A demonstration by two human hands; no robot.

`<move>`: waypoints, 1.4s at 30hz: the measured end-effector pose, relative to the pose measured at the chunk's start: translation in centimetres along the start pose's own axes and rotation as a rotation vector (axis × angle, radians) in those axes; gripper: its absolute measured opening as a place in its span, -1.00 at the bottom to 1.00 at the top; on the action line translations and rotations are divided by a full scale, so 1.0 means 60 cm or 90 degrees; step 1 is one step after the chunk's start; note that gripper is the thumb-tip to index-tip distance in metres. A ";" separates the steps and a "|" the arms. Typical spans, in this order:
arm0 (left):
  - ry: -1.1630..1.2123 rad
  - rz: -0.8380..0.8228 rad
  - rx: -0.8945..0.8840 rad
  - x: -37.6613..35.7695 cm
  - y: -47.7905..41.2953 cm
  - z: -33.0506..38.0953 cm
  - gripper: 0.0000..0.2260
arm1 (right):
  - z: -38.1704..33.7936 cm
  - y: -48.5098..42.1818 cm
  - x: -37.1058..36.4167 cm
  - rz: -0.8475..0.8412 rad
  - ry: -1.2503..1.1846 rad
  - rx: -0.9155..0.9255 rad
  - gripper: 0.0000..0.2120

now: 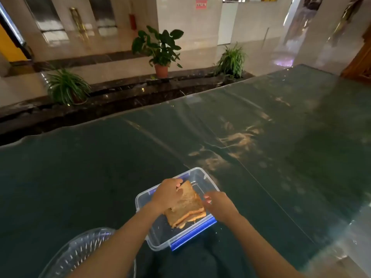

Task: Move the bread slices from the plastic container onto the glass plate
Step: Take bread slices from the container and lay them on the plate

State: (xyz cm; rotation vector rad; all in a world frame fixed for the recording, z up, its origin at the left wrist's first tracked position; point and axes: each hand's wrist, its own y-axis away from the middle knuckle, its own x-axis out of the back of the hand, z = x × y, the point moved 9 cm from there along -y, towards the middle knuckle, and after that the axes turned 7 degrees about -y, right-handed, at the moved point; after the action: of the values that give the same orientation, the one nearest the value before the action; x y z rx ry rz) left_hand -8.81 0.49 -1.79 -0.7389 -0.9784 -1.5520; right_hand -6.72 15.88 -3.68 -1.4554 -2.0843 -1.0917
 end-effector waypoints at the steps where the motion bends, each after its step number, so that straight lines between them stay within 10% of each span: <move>1: -0.032 -0.008 0.002 -0.011 -0.007 0.002 -0.70 | 0.008 -0.011 -0.003 0.007 0.023 -0.011 -0.72; 10: -0.151 0.000 -0.009 -0.064 -0.051 0.004 -0.67 | 0.018 -0.060 -0.043 -0.027 0.280 -0.023 -0.77; 42: 0.217 -0.082 -0.037 0.004 -0.020 -0.032 -0.64 | 0.003 -0.050 -0.025 -0.055 -0.049 0.030 -0.65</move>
State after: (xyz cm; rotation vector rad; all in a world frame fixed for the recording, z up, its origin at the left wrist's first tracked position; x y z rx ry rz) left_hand -9.97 -1.25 -2.72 -0.4369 -0.7403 -1.7552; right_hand -8.81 14.60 -5.95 -1.4183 -2.2291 -1.0249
